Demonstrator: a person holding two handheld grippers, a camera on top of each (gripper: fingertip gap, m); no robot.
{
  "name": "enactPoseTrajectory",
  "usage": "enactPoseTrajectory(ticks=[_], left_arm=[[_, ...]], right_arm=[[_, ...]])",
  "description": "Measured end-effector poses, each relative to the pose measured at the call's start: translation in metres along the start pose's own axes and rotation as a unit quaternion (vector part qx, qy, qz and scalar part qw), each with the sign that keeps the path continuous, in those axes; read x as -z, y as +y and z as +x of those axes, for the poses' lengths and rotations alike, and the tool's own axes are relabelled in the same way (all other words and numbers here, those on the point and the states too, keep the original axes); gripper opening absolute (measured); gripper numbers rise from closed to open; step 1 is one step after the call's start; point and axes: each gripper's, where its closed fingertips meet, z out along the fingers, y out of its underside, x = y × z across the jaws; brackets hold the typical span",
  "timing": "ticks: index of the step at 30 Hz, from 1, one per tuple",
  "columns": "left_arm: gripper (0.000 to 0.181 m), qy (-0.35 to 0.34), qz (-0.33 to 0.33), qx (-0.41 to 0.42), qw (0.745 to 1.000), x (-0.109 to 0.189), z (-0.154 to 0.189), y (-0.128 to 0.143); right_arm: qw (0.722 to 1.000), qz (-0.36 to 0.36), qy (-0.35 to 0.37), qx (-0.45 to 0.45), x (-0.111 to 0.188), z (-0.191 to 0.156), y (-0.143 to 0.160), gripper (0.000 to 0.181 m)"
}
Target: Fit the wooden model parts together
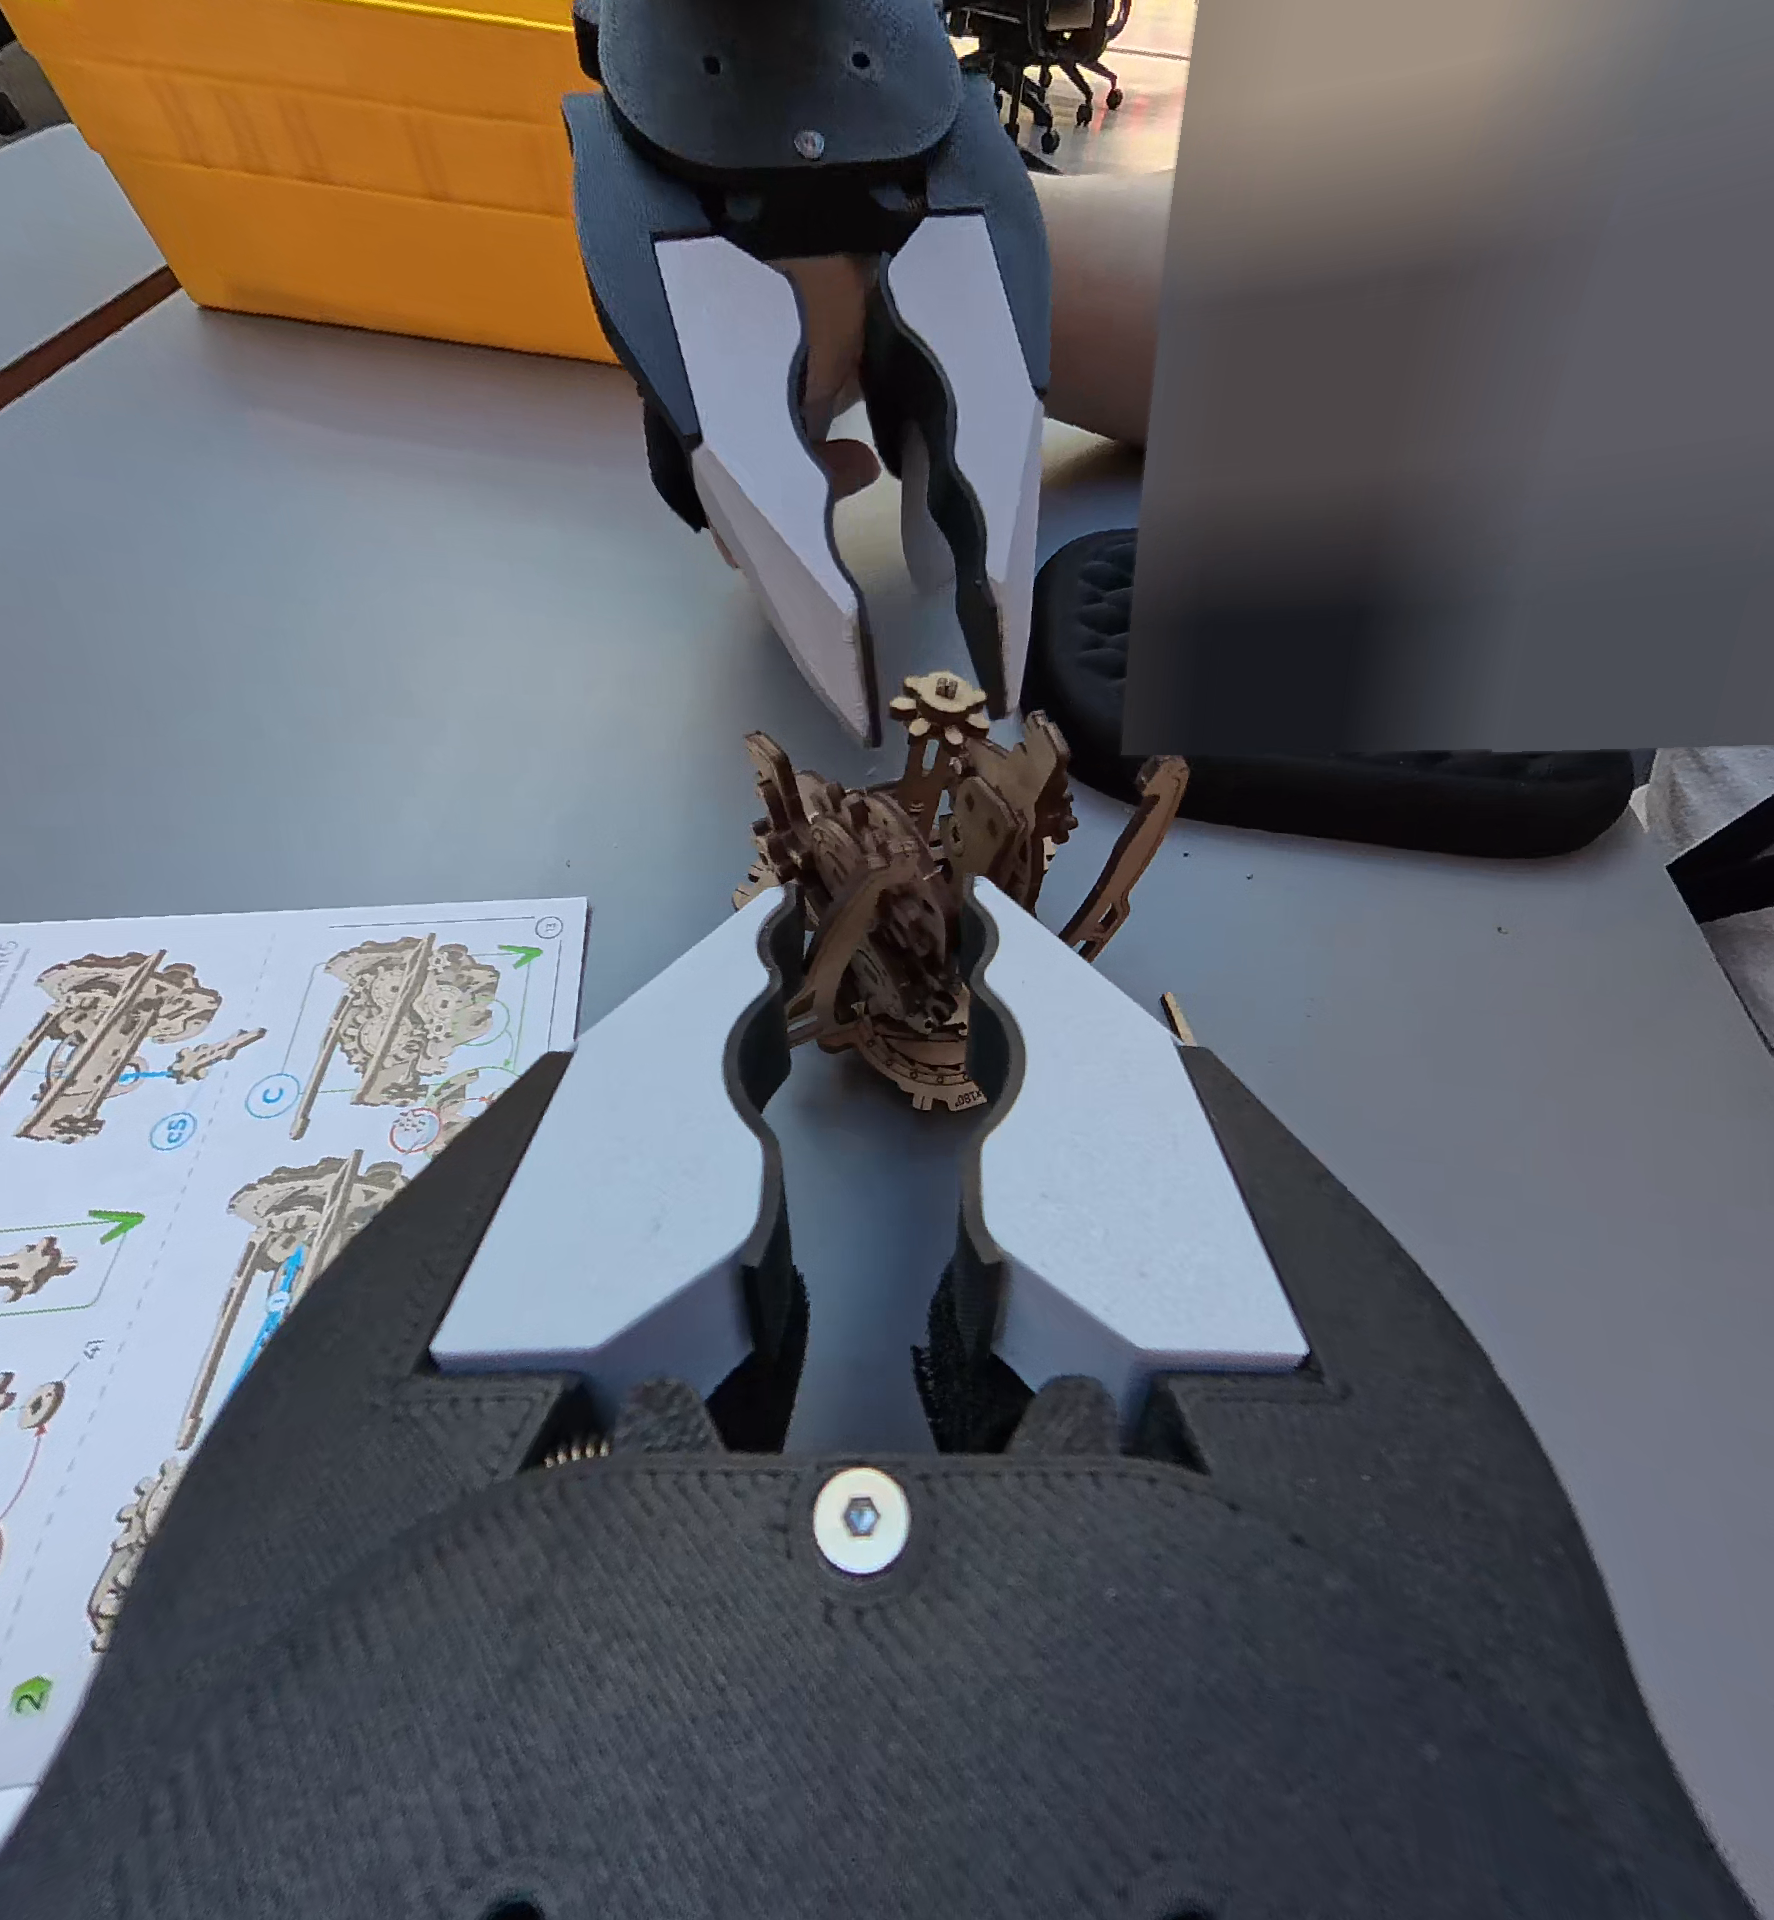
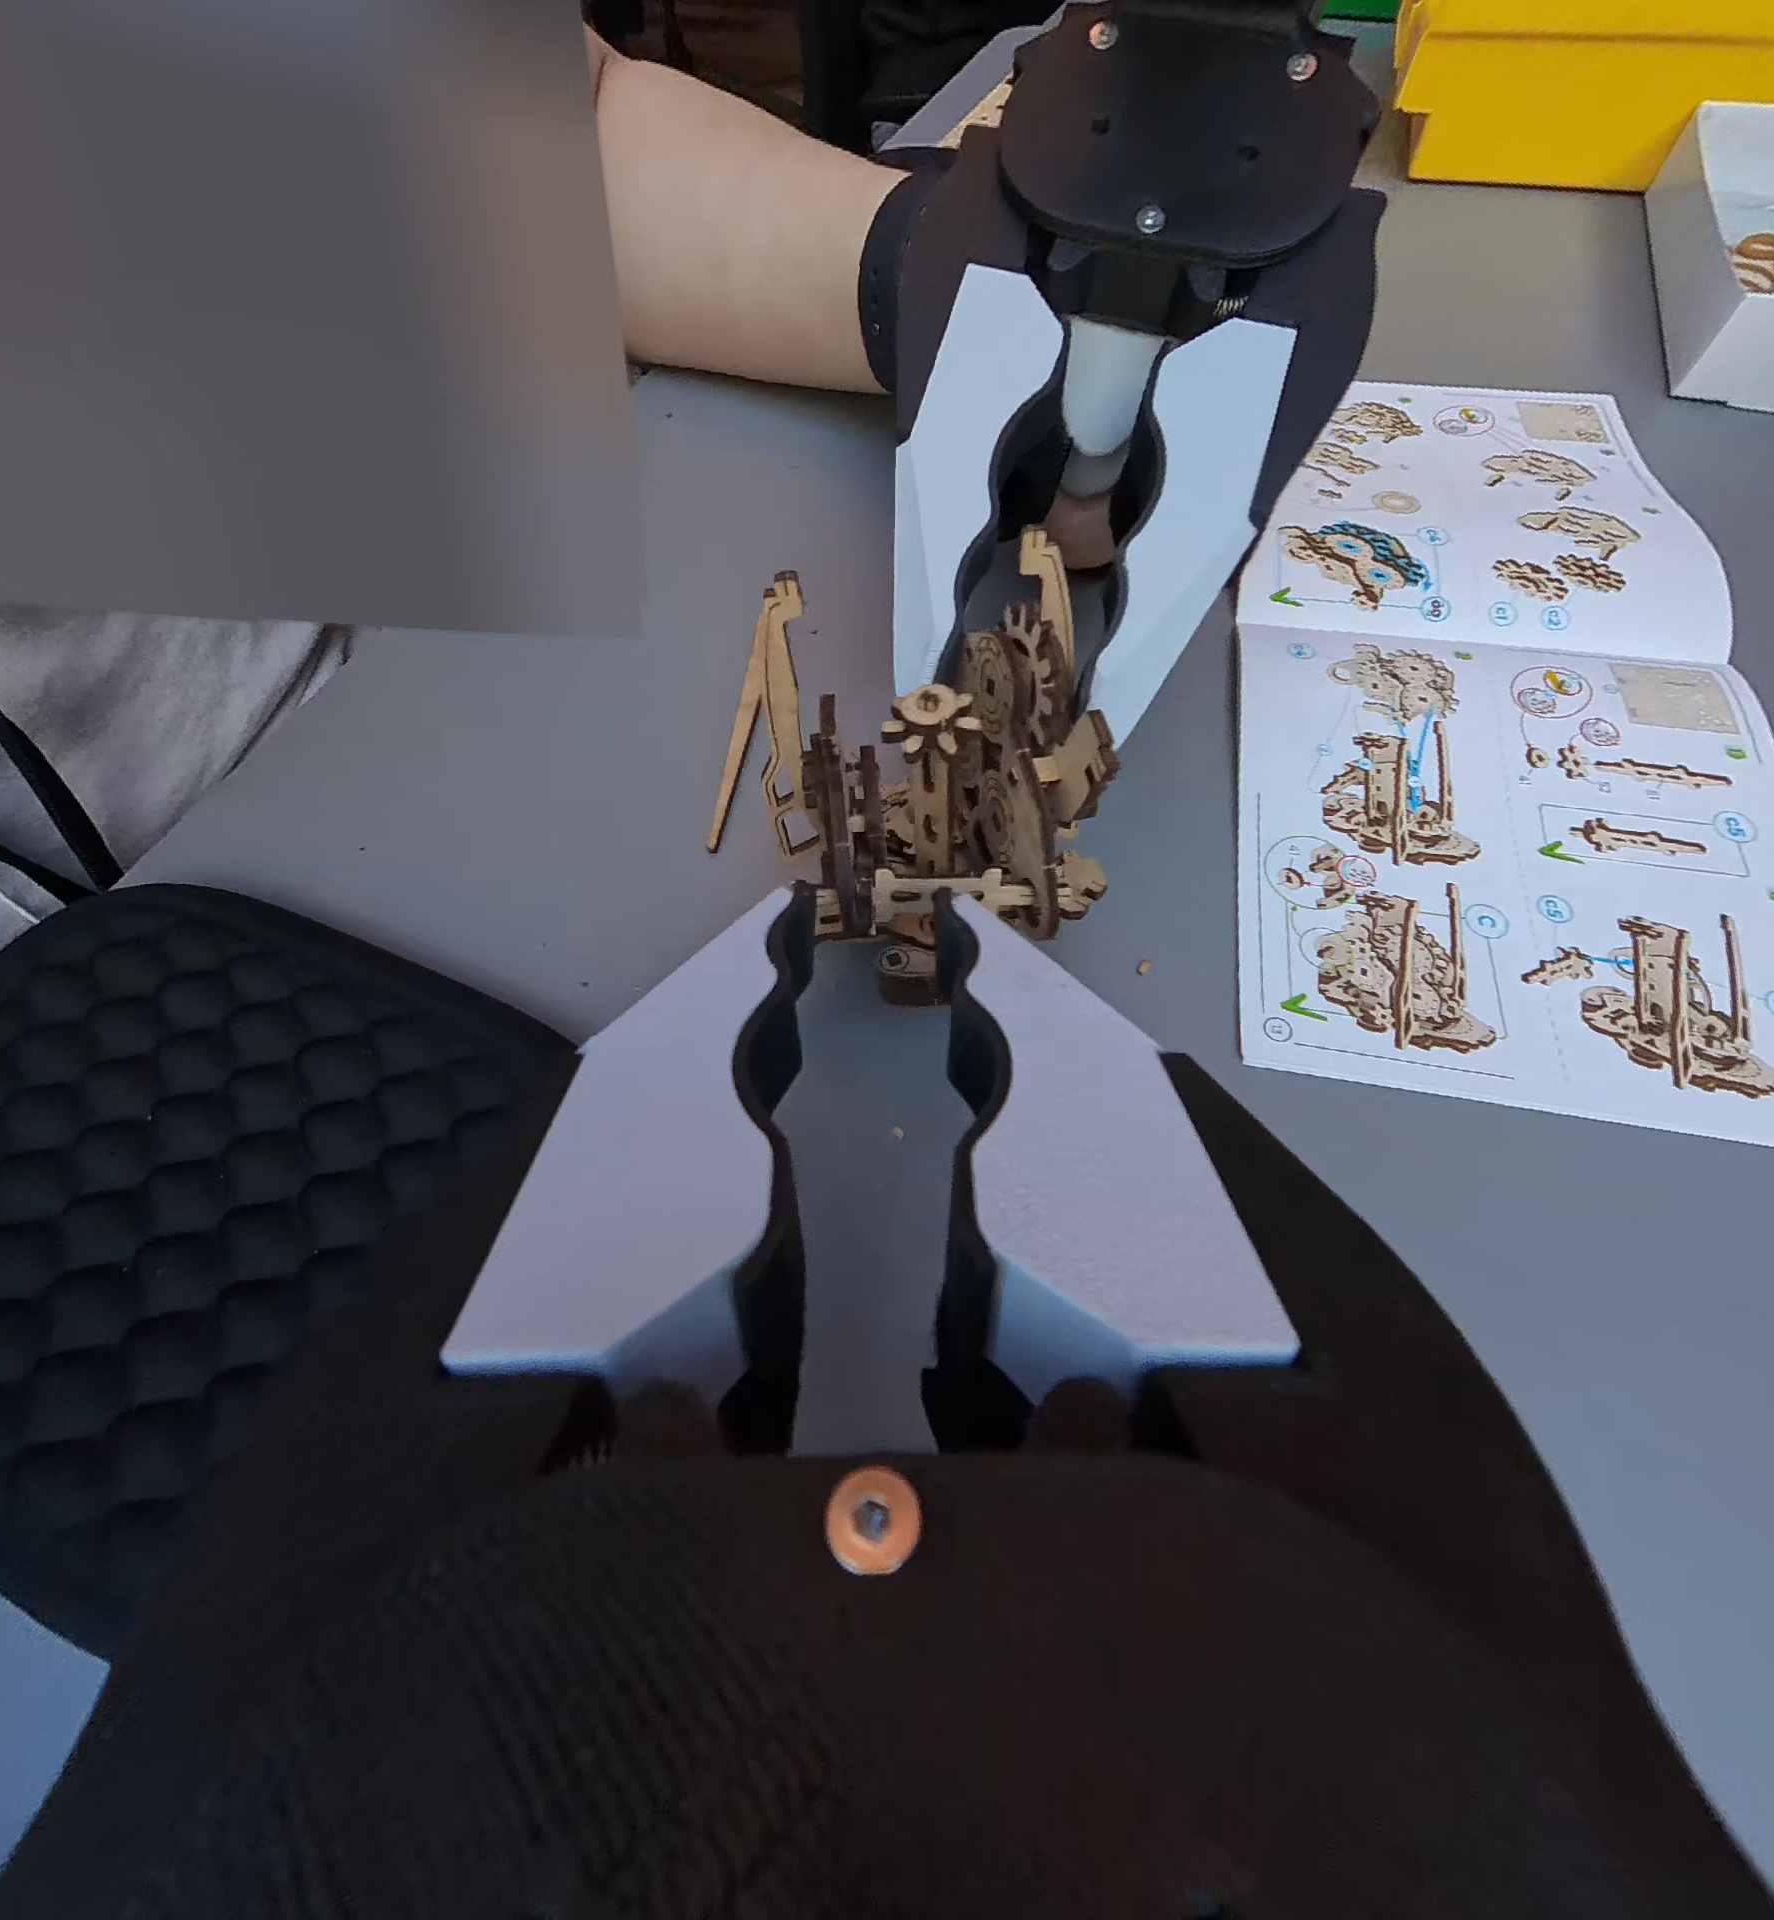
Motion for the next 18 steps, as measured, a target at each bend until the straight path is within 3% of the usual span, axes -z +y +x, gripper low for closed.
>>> enactPoseTrajectory(ticks=[4, 6, 7, 18], left_arm=[[0.027, -0.003, 0.001, -0.004, 1.0, 0.002, 0.001, 0.001], [0.027, -0.003, 0.002, -0.005, 1.0, 0.002, 0.002, 0.001], [0.027, -0.003, 0.001, -0.006, 1.0, 0.002, 0.002, 0.001], [0.027, -0.002, 0.002, -0.014, 1.0, 0.003, 0.003, 0.001]], right_arm=[[0.999, 0.033, 0.026, -0.011, 0.008, 0.004, -0.008, 0.035], [0.998, 0.035, 0.05, -0.017, 0.007, 0.009, -0.007, 0.062], [0.998, 0.035, 0.055, -0.016, 0.004, 0.009, -0.006, 0.068], [0.999, 0.013, 0.044, -0.01, -0.016, 0.007, 0.004, 0.06]])
